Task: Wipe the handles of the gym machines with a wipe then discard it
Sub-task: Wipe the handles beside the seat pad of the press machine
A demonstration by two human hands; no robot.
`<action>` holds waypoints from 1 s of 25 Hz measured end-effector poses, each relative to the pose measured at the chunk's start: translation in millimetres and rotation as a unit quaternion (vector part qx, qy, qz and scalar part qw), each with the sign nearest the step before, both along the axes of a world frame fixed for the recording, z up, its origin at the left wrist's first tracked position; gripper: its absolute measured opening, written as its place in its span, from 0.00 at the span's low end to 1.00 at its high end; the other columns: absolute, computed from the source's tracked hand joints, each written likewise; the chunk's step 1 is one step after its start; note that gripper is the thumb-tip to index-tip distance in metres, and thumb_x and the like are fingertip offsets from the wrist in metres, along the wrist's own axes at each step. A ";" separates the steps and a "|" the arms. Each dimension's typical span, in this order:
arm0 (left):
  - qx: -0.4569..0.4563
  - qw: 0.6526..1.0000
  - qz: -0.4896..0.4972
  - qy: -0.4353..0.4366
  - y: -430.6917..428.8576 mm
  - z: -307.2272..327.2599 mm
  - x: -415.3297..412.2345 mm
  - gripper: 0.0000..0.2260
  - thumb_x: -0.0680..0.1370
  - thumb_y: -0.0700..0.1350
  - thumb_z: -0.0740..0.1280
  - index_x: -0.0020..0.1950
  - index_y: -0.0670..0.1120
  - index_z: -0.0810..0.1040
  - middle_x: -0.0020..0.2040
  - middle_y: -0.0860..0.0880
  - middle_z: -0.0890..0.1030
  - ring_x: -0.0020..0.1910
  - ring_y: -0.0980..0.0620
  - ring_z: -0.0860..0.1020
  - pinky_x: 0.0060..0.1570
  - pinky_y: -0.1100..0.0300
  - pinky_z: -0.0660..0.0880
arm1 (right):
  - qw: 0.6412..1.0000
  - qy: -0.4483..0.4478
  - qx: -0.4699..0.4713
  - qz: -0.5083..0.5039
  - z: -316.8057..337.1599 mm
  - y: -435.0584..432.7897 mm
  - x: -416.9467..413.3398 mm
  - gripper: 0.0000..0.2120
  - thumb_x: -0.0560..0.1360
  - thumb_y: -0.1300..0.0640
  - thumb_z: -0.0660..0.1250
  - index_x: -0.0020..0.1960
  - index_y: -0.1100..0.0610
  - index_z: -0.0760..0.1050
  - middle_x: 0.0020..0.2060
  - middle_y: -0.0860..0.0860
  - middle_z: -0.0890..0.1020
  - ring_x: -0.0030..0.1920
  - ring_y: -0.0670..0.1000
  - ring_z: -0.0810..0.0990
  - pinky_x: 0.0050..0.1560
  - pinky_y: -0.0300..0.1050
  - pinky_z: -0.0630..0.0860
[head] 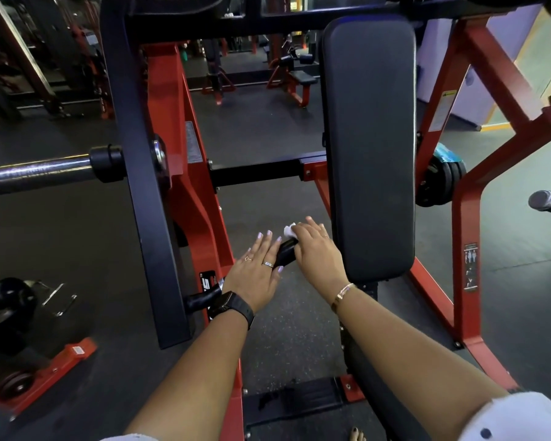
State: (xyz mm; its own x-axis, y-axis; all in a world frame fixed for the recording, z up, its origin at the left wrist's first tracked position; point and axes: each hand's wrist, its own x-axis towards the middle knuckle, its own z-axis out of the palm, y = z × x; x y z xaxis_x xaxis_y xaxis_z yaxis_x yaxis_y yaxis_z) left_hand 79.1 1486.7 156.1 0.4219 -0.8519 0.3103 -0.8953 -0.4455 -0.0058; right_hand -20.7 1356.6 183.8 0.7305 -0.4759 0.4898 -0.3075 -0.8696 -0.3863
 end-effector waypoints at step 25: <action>0.011 1.000 -0.004 0.018 2.5 2.3 1.1 0.27 0.80 0.56 0.42 0.79 0.50 0.46 0.79 0.49 0.49 0.78 0.52 0.46 0.74 0.56 0.54 | 0.889 -0.199 0.411 -0.033 -5.1 14.7 3.9 0.15 0.80 0.50 0.59 0.66 0.50 0.71 0.53 0.39 0.77 0.55 0.40 0.76 0.48 0.25 0.70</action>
State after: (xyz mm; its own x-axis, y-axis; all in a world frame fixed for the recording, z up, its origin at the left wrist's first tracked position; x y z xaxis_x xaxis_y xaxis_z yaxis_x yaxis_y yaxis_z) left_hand 80.2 1489.1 158.4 0.4249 -0.8624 0.2752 -0.8990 -0.4376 0.0167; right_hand -16.7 1371.3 178.8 0.5344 -0.8281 0.1694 -0.0439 -0.2274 -0.9728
